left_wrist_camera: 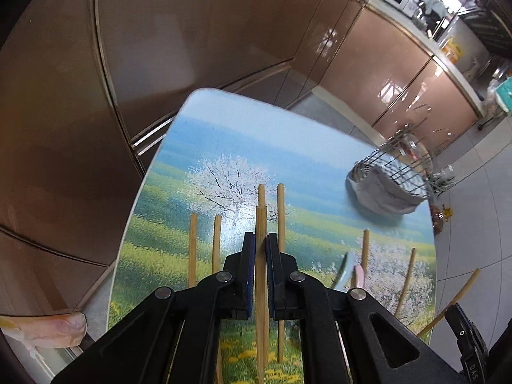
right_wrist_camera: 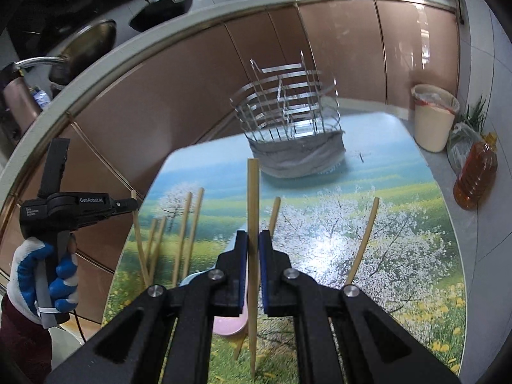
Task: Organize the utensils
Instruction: 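Lift the chopstick in the right tool over the wire basket while the left tool carries its chopstick there, then open the right tool to drop its chopstick into the basket while the left tool releases its chopstick, then lower the right tool onto another chopstick and close it while the left tool grasps a chopstick, then lift the right tool's chopstick over the wire basket while the left tool carries its chopstick there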
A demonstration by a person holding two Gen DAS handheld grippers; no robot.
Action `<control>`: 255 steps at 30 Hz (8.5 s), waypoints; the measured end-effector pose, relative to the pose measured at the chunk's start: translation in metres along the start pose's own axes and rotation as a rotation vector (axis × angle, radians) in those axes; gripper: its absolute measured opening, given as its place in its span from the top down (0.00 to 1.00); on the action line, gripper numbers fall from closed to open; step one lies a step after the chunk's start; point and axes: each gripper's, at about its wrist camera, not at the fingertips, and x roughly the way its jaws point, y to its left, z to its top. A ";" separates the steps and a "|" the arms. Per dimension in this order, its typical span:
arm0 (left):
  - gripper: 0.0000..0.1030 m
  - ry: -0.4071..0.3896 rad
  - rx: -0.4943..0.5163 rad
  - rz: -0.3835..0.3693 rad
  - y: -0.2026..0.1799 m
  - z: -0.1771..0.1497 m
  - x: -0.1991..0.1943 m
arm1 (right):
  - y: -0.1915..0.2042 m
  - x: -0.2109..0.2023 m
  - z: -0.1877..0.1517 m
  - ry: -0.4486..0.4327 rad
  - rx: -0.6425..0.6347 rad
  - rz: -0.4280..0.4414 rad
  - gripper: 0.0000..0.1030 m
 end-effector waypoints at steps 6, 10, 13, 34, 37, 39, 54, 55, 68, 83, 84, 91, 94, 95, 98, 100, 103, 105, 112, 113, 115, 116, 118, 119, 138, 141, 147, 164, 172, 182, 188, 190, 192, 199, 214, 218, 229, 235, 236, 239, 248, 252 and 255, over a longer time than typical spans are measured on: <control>0.94 -0.095 0.014 -0.042 -0.004 -0.017 -0.056 | 0.019 -0.060 -0.006 -0.123 -0.046 -0.004 0.94; 0.94 -0.159 0.024 -0.066 -0.007 -0.028 -0.092 | 0.033 -0.094 -0.007 -0.191 -0.078 -0.013 0.94; 0.94 -0.204 0.034 -0.079 -0.012 -0.032 -0.116 | 0.042 -0.114 -0.006 -0.231 -0.098 -0.018 0.94; 0.94 -0.377 0.100 -0.234 -0.102 0.056 -0.177 | 0.032 -0.139 0.107 -0.377 -0.129 -0.048 0.94; 0.94 -0.386 0.120 -0.259 -0.127 0.077 -0.172 | 0.025 -0.129 0.143 -0.405 -0.133 -0.071 0.94; 0.94 -0.386 0.129 -0.265 -0.142 0.088 -0.163 | 0.019 -0.120 0.164 -0.416 -0.130 -0.076 0.94; 0.94 -0.336 0.213 -0.190 -0.198 0.128 -0.028 | -0.047 0.027 0.209 -0.353 -0.106 -0.126 0.94; 0.94 -0.331 0.221 -0.178 -0.199 0.127 -0.018 | -0.049 0.037 0.205 -0.341 -0.107 -0.127 0.94; 0.94 -0.351 0.242 -0.104 -0.189 0.114 0.023 | -0.080 0.079 0.177 -0.279 -0.057 -0.117 0.93; 0.61 -0.368 0.194 -0.085 -0.159 0.099 -0.002 | -0.083 0.043 0.165 -0.279 -0.029 -0.142 0.77; 0.59 -0.370 0.192 -0.087 -0.156 0.097 -0.006 | -0.082 0.040 0.163 -0.281 -0.028 -0.144 0.77; 0.52 -0.392 0.172 -0.077 -0.130 0.081 -0.037 | -0.075 0.005 0.147 -0.301 -0.020 -0.153 0.76; 0.51 -0.396 0.147 -0.082 -0.114 0.074 -0.053 | -0.070 -0.016 0.139 -0.320 -0.015 -0.153 0.76; 0.50 -0.403 0.141 -0.079 -0.107 0.071 -0.061 | -0.068 -0.025 0.135 -0.327 -0.016 -0.153 0.76; 0.47 -0.422 0.140 -0.054 -0.091 0.059 -0.081 | -0.060 -0.049 0.125 -0.344 -0.018 -0.155 0.76; 0.46 -0.426 0.136 -0.050 -0.082 0.052 -0.094 | -0.054 -0.064 0.120 -0.352 -0.020 -0.152 0.76; 0.45 -0.442 0.138 -0.031 -0.068 0.039 -0.116 | -0.041 -0.089 0.109 -0.362 -0.028 -0.150 0.76; 0.45 -0.451 0.139 -0.026 -0.059 0.030 -0.131 | -0.033 -0.102 0.102 -0.366 -0.037 -0.149 0.76; 0.45 -0.462 0.127 0.006 -0.032 0.007 -0.164 | 0.000 -0.142 0.082 -0.372 -0.072 -0.141 0.76; 0.45 -0.460 0.122 0.003 -0.028 0.004 -0.166 | 0.005 -0.146 0.079 -0.371 -0.077 -0.140 0.76; 0.45 -0.448 0.116 0.004 -0.019 -0.002 -0.168 | 0.013 -0.151 0.076 -0.364 -0.090 -0.143 0.76; 0.45 -0.444 0.115 0.005 -0.017 -0.005 -0.168 | 0.017 -0.152 0.073 -0.358 -0.096 -0.140 0.76; 0.45 -0.426 0.105 0.006 -0.010 -0.010 -0.166 | 0.021 -0.154 0.068 -0.347 -0.102 -0.135 0.76; 0.45 -0.416 0.103 0.009 -0.006 -0.014 -0.165 | 0.022 -0.153 0.066 -0.340 -0.104 -0.133 0.76; 0.56 -0.026 0.072 -0.029 0.031 -0.020 -0.017 | 0.001 -0.014 0.032 -0.011 -0.103 -0.113 0.76; 0.58 0.049 0.054 -0.048 0.033 -0.018 0.012 | -0.007 0.018 0.026 0.053 -0.093 -0.105 0.76; 0.58 0.143 0.030 -0.056 0.032 -0.012 0.058 | -0.014 0.067 0.019 0.147 -0.082 -0.094 0.76; 0.66 0.227 0.034 -0.037 0.025 -0.003 0.106 | -0.014 0.151 0.019 0.274 -0.069 -0.111 0.77; 0.68 0.238 0.033 -0.039 0.024 -0.002 0.112 | -0.015 0.171 0.018 0.308 -0.068 -0.124 0.79; 0.69 0.240 0.036 -0.019 0.027 -0.003 0.113 | -0.009 0.183 0.016 0.329 -0.091 -0.140 0.83; 0.73 0.259 0.040 -0.012 0.025 -0.006 0.117 | -0.002 0.192 0.015 0.339 -0.109 -0.153 0.90; 0.76 0.266 0.030 -0.015 0.025 -0.006 0.118 | -0.003 0.193 0.015 0.343 -0.109 -0.156 0.90; 0.79 0.271 0.024 -0.013 0.022 -0.007 0.119 | -0.005 0.192 0.016 0.346 -0.112 -0.156 0.90; 0.87 0.295 -0.004 -0.018 0.017 -0.009 0.122 | -0.011 0.186 0.013 0.361 -0.119 -0.154 0.90; 0.93 0.386 0.063 0.045 -0.006 -0.009 0.132 | -0.025 0.175 0.013 0.436 -0.117 -0.161 0.91; 0.93 0.405 0.093 0.062 -0.020 -0.012 0.136 | -0.023 0.175 0.012 0.456 -0.121 -0.161 0.91; 0.93 0.416 0.100 0.056 -0.033 -0.012 0.144 | -0.024 0.175 0.016 0.492 -0.129 -0.158 0.91; 0.94 0.385 0.062 0.018 -0.022 -0.013 0.142 | -0.021 0.174 0.013 0.459 -0.114 -0.159 0.93; 0.94 0.381 0.058 0.015 -0.019 -0.013 0.142 | -0.023 0.173 0.012 0.452 -0.105 -0.153 0.93; 0.94 0.367 0.044 0.010 -0.015 -0.018 0.139 | -0.029 0.164 0.008 0.416 -0.074 -0.127 0.94; 0.94 0.298 0.054 -0.030 -0.007 -0.035 0.102 | -0.033 0.108 0.001 0.281 -0.024 -0.034 0.94; 0.94 0.251 0.066 -0.044 -0.006 -0.043 0.078 | -0.030 0.078 -0.005 0.206 -0.027 0.017 0.94; 0.94 0.205 0.072 -0.051 -0.007 -0.050 0.060 | -0.023 0.056 -0.011 0.151 -0.033 0.030 0.94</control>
